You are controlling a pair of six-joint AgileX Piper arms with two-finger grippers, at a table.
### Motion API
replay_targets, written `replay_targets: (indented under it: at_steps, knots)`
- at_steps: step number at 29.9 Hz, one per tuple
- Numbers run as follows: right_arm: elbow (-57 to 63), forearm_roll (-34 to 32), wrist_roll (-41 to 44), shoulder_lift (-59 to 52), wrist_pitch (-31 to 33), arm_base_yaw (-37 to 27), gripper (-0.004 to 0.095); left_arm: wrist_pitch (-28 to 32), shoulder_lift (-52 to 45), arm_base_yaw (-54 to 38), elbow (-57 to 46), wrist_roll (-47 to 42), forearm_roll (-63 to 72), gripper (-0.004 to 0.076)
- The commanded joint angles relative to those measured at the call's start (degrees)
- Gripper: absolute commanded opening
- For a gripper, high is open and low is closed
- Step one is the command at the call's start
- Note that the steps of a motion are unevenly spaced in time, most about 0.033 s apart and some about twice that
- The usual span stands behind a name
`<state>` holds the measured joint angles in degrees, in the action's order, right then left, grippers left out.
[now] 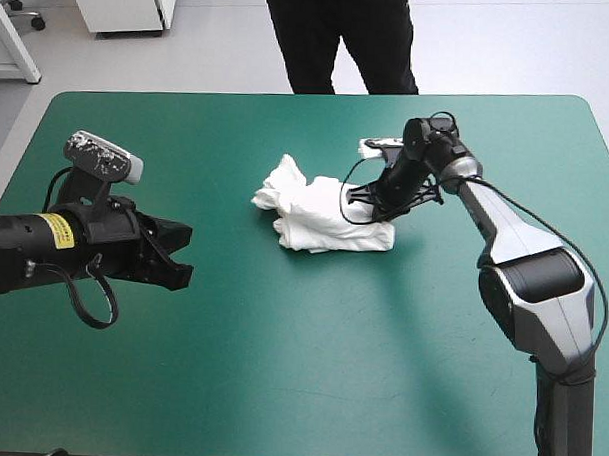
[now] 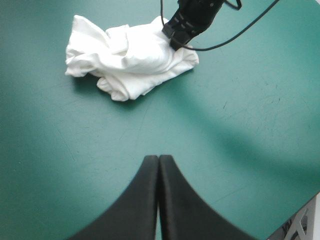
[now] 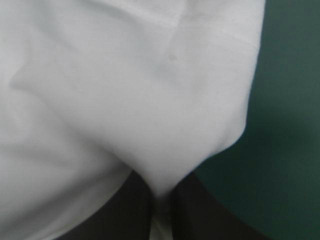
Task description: Fold the cloth
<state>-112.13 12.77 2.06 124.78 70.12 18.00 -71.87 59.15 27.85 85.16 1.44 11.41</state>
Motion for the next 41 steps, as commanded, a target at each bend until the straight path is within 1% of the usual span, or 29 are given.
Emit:
replay_targets:
  at_steps: [1, 4, 7, 8, 12, 13, 14, 16, 17, 21, 25, 29, 32, 36, 41]
  knots:
    - [0.53, -3.88, 0.04, -6.84, -0.93, -3.36, -0.0017, -1.84, -0.47, 0.02, 1.3, -0.37, 1.3, -0.0009]
    - [5.97, -5.39, 0.53, -9.94, -4.04, -6.47, -0.0017, -1.84, -0.47, 0.02, 1.3, -0.08, 1.3, -0.0009]
    - [14.25, -5.39, 0.1, -14.2, -9.28, -10.19, -0.0017, -1.84, -0.47, 0.02, 1.3, -0.08, 1.14, -0.0009]
    - [17.92, -5.25, -0.19, -16.3, -11.52, -11.88, -0.0017, -1.84, -0.47, 0.02, 1.3, -0.08, 1.14, -0.0009]
    - [27.82, -5.52, -2.06, -22.72, -16.11, -18.0, -0.0017, -1.73, -0.47, 0.02, 1.3, 0.61, 1.05, -0.0009]
    - [29.08, -5.82, -2.41, -23.61, -16.54, -19.13, -0.0017, -1.73, -0.44, 0.02, 1.3, 0.61, 1.05, -0.0009]
    - [31.7, -6.73, -2.54, -25.6, -17.17, -21.81, -0.0017, -1.64, -0.44, 0.02, 1.3, 0.61, 1.05, -0.0009]
    - [34.25, -7.51, -2.93, -27.57, -17.55, -25.07, -0.0017, -1.5, -0.44, 0.02, 1.3, 0.61, 1.05, -0.0009]
    - [35.52, -7.67, -3.48, -28.85, -17.55, -27.6, -0.0017, -1.5, -0.44, 0.02, 1.3, 0.61, 1.05, -0.0009]
    - [39.15, -7.79, -5.81, -32.03, -17.55, -34.49, -0.0017, -1.14, -0.44, 0.02, 1.3, 0.76, 1.05, -0.0009]
    - [42.57, -7.94, -5.7, -34.63, -19.01, -40.84, -0.0017, -0.76, -0.44, 0.02, 1.3, 0.76, 1.05, -0.0009]
    - [46.89, -7.82, -4.09, -37.76, -21.84, -46.68, -0.0017, -0.87, -0.44, 0.02, 1.3, 0.76, 1.49, -0.0009]
    - [48.53, -7.82, -4.09, -38.88, -22.61, -48.3, -0.0017, -0.57, -0.44, 0.02, 1.3, 0.76, 1.49, -0.0009]
    - [48.78, -7.13, -4.09, -39.14, -22.76, -48.19, -0.0017, 0.18, -0.44, 0.02, 1.3, 0.76, 1.49, -0.0009]
    - [48.78, -6.89, -4.88, -39.14, -20.92, -48.19, -0.0005, 0.18, -0.44, 0.02, 1.3, 0.76, 1.91, -0.0009]
